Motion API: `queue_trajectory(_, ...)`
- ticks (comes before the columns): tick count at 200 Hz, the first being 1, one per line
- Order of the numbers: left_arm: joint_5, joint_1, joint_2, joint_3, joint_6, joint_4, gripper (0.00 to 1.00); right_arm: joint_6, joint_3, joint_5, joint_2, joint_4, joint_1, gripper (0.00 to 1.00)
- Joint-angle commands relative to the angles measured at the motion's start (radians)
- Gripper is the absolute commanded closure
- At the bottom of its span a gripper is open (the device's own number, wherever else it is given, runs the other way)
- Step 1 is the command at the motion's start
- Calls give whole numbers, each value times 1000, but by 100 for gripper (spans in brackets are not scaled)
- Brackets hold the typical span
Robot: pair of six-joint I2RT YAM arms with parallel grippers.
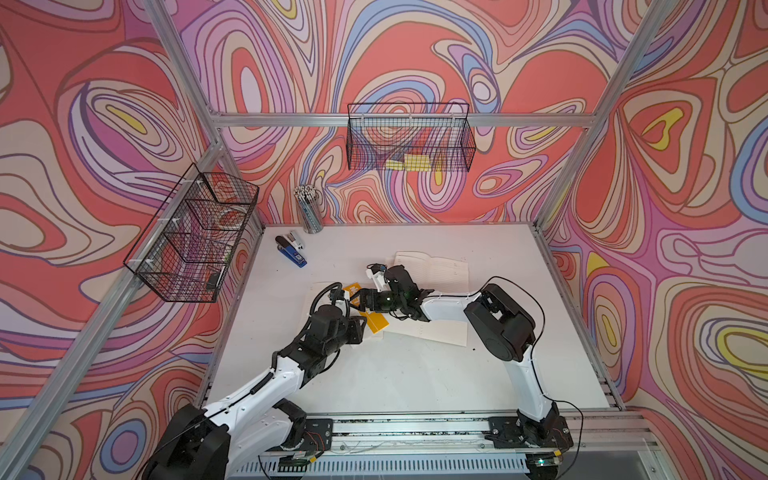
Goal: Close the notebook
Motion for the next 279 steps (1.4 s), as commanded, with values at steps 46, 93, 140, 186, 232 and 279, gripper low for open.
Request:
queue_trajectory(46, 310, 229, 141, -8, -175, 7, 74, -14, -45, 16, 5, 12, -5, 2)
queue_trajectory(93, 307, 268, 191, -8, -181, 28, 78, -14, -46, 15, 1, 9, -6, 2)
queue_trajectory(140, 194, 292, 137, -23, -171, -54, 81, -13, -50, 15, -1, 10, -8, 2)
queue_trajectory(186, 178, 315, 169, -36, -185, -38, 82, -13, -47, 12, -2, 4, -10, 2)
queue_trajectory(232, 169, 334, 202, -39, -190, -19, 71, -15, -49, 12, -1, 6, -9, 2)
queue_trajectory(279, 164, 342, 228, -59, -202, 20, 68, -16, -53, 9, -4, 12, -10, 2)
